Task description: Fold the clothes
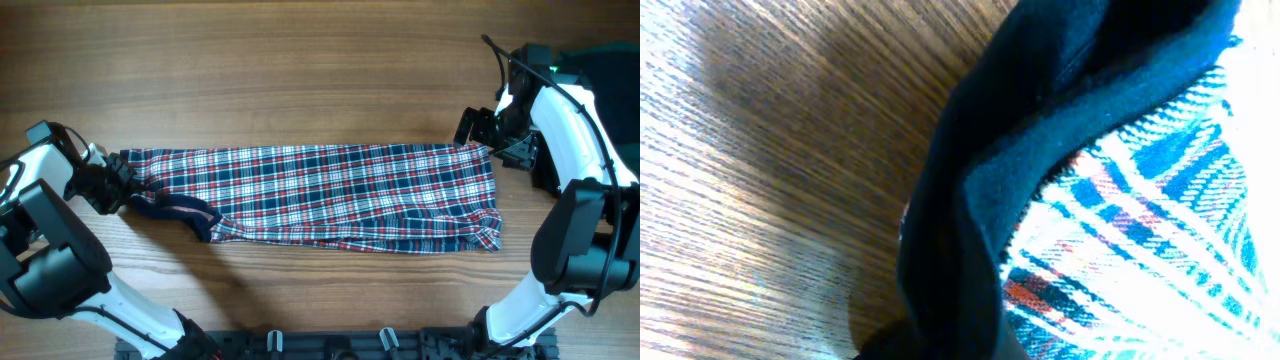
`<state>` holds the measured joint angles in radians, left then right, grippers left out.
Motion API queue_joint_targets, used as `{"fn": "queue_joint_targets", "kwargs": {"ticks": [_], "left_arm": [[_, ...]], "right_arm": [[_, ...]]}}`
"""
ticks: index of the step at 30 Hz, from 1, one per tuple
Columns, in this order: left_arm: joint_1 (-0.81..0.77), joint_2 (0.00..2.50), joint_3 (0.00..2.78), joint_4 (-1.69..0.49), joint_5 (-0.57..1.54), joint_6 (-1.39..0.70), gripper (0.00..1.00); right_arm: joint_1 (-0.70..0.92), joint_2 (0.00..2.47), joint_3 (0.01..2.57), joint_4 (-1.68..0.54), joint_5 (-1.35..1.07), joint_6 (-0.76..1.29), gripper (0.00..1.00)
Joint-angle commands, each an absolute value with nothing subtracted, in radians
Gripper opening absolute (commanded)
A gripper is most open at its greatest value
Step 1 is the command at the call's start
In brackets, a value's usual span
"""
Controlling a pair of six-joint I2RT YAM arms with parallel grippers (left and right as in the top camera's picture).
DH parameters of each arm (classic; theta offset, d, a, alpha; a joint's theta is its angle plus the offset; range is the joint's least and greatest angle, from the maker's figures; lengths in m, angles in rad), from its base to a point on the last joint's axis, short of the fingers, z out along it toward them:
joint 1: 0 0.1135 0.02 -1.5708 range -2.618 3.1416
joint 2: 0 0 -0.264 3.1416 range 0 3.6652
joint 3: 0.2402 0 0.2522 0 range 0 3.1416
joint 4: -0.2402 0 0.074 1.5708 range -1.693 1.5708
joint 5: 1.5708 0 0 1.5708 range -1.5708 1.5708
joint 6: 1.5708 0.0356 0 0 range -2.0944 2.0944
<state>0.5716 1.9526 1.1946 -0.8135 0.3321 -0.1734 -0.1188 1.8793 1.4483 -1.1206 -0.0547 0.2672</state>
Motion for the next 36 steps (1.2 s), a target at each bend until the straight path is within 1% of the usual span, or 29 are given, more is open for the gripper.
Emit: {"fn": "queue_joint_targets", "kwargs": {"ticks": [1, 6, 9, 15, 19, 23, 28, 34, 36], "left_arm": [[0.572, 1.979, 1.177, -0.783, 0.351, -0.163, 0.04], [0.576, 1.975, 1.210, -0.778, 0.347, -0.163, 0.04], [0.578, 1.945, 1.256, -0.831, 0.347, -0.163, 0.04], [0.566, 1.781, 1.271, -0.892, 0.347, -0.163, 0.04], [0.496, 1.657, 1.271, -0.960, 0.347, -0.164, 0.04], [0.382, 1.587, 1.271, -1.021, 0.348, -0.192, 0.04], [0.216, 1.568, 1.271, -1.047, 0.348, -0.246, 0.04], [-0.007, 1.548, 1.271, -1.053, 0.347, -0.308, 0.04], [-0.088, 1.531, 1.271, -1.048, 0.317, -0.340, 0.04]], "right_arm": [[-0.115, 1.870, 1.467, -1.119, -0.052, 0.261, 1.00], [-0.115, 1.870, 1.467, -1.119, -0.051, 0.254, 1.00], [-0.116, 1.870, 1.468, -1.119, -0.041, 0.257, 1.00], [-0.126, 1.870, 1.509, -1.120, -0.018, 0.289, 1.00], [-0.126, 1.870, 1.528, -1.119, -0.018, 0.289, 1.00], [-0.126, 1.870, 1.529, -1.119, -0.018, 0.288, 1.00], [-0.135, 1.869, 1.533, -1.121, -0.018, 0.287, 1.00], [-0.245, 1.865, 1.578, -1.169, -0.023, 0.289, 1.00], [-0.281, 1.865, 1.580, -1.172, -0.023, 0.288, 1.00]]}}
